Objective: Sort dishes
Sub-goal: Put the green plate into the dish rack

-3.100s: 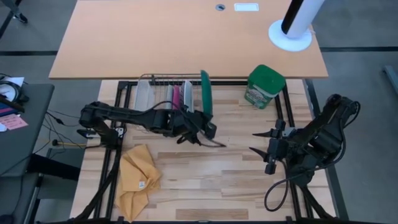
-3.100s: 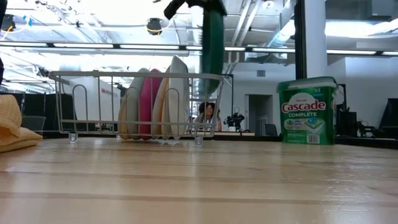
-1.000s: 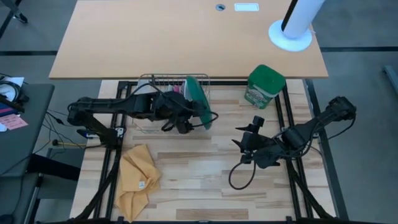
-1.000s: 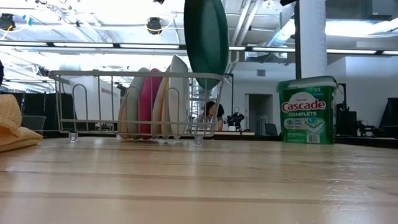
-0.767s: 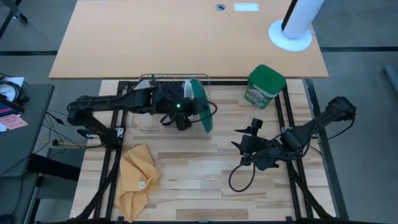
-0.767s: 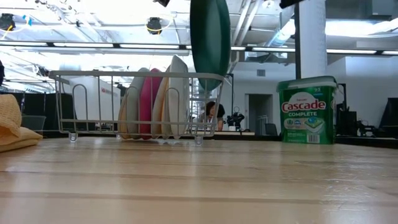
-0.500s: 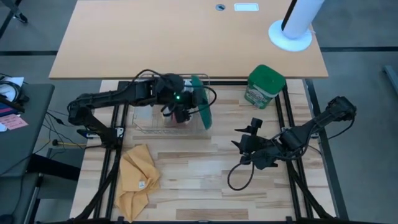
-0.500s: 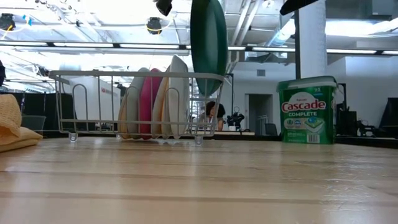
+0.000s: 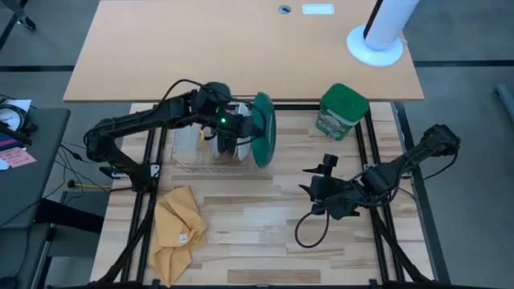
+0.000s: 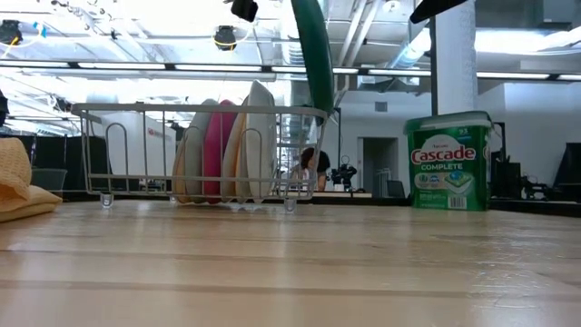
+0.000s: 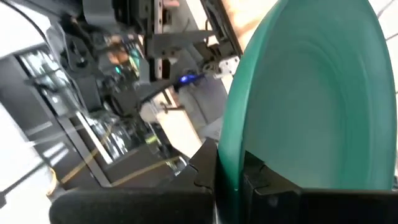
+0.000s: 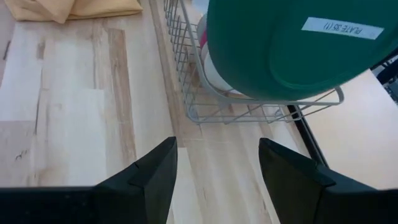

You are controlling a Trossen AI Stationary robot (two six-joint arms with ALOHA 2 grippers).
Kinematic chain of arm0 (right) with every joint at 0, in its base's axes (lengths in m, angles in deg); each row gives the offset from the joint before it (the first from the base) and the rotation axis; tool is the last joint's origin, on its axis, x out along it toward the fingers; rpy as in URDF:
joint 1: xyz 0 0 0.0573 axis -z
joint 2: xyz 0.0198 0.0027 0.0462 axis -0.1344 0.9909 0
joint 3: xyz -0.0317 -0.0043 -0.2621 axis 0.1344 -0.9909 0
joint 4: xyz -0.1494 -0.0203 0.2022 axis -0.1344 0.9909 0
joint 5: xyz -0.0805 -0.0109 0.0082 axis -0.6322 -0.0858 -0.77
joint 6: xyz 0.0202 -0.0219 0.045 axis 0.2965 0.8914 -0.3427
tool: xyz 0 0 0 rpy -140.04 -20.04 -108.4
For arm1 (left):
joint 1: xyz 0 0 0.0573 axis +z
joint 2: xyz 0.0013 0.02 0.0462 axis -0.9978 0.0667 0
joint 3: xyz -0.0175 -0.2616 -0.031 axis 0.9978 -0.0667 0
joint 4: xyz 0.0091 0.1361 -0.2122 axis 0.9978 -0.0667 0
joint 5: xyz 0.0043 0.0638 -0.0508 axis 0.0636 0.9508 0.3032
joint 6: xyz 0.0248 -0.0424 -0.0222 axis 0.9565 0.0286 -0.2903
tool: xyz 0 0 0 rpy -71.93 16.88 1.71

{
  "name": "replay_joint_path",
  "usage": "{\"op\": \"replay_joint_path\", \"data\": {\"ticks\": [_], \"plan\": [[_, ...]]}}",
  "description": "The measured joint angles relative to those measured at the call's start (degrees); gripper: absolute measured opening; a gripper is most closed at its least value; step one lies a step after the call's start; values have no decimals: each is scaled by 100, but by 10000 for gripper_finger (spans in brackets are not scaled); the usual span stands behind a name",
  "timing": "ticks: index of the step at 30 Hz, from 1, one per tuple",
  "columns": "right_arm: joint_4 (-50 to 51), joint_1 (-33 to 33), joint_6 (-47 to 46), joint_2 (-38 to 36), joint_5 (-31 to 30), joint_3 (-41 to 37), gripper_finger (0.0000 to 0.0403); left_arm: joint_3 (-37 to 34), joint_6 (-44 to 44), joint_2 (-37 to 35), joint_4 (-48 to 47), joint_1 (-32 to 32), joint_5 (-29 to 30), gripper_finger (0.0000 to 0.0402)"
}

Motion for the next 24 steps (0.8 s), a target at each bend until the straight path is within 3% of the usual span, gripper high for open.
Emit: {"op": "replay_joint_path", "data": {"ticks": [12,24], "plan": [[-6,287,567,0,0,0,226,-7,478,35,-504,942,-1315,7],[-57,997,449,-4,39,129,225,-11,644,696,-309,1094,-1211,6]]}}
